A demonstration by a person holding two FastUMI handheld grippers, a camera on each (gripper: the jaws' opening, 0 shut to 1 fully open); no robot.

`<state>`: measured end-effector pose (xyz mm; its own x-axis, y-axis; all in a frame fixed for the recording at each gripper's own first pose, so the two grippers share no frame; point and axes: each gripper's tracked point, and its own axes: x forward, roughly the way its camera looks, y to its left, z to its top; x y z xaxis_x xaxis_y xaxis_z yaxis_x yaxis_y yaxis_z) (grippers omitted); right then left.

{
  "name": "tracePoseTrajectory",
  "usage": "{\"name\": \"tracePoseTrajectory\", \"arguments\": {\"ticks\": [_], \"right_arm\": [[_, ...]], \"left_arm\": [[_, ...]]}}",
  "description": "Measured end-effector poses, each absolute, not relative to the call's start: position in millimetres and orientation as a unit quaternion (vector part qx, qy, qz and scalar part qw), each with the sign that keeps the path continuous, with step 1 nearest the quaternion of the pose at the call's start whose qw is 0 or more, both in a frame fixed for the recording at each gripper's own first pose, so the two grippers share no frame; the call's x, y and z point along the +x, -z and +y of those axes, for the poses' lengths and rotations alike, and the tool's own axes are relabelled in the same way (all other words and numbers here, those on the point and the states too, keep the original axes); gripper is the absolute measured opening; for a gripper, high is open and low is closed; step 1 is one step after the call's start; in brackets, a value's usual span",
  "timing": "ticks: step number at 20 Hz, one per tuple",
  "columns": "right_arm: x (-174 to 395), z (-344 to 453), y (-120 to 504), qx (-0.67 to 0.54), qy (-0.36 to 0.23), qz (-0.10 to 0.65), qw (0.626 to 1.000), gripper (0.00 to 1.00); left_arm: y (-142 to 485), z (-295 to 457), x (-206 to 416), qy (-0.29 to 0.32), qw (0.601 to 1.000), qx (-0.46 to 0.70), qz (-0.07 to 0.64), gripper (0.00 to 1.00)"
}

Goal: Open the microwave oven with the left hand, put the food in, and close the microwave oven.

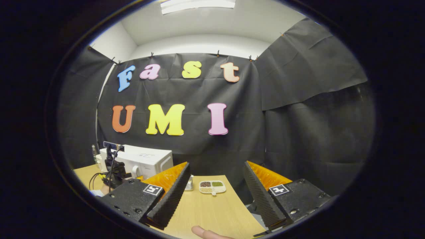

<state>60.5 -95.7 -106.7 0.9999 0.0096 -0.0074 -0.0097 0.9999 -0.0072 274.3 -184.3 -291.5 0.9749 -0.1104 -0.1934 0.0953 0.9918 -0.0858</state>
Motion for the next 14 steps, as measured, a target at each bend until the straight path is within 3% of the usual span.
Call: {"name": "tracePoseTrajectory", "arguments": {"ticks": [3,5,6,7,8,10,11,13,14], "right_arm": [[61.3,-95.4,108.3,-0.004,-0.004,0.009,1.000,0.95],[59.8,-93.4,107.6,-0.005,-0.006,0.010,1.000,0.95],[58.3,-91.8,108.0,-0.005,-0.007,0.012,1.000,0.95],[57.1,-90.4,107.4,-0.005,-0.009,0.014,1.000,0.95],[54.7,-89.4,107.4,-0.005,-0.009,0.015,1.000,0.95],[51.0,-89.6,105.1,-0.008,-0.009,0.014,1.000,0.95],[49.2,-90.7,104.4,-0.008,-0.006,0.013,1.000,1.00],[44.9,-89.3,102.7,-0.006,-0.005,0.013,1.000,0.95],[41.9,-86.8,101.7,-0.005,-0.008,0.012,1.000,1.00]], "left_arm": [[298.0,-197.6,276.5,0.076,0.989,-0.062,0.107,0.67],[301.3,-205.5,273.3,0.091,0.988,-0.044,0.113,0.27],[304.2,-204.3,272.5,0.090,0.989,-0.032,0.117,0.26],[306.5,-202.9,271.5,0.091,0.988,-0.029,0.122,0.10],[306.0,-202.7,270.4,0.096,0.987,-0.033,0.124,0.21],[306.9,-203.8,263.2,0.107,0.984,-0.052,0.136,0.21],[306.3,-203.2,259.7,0.109,0.983,-0.059,0.137,0.22],[305.5,-202.4,252.9,0.110,0.984,-0.051,0.130,0.22],[303.7,-202.1,252.1,0.109,0.986,-0.043,0.123,0.22]]}}
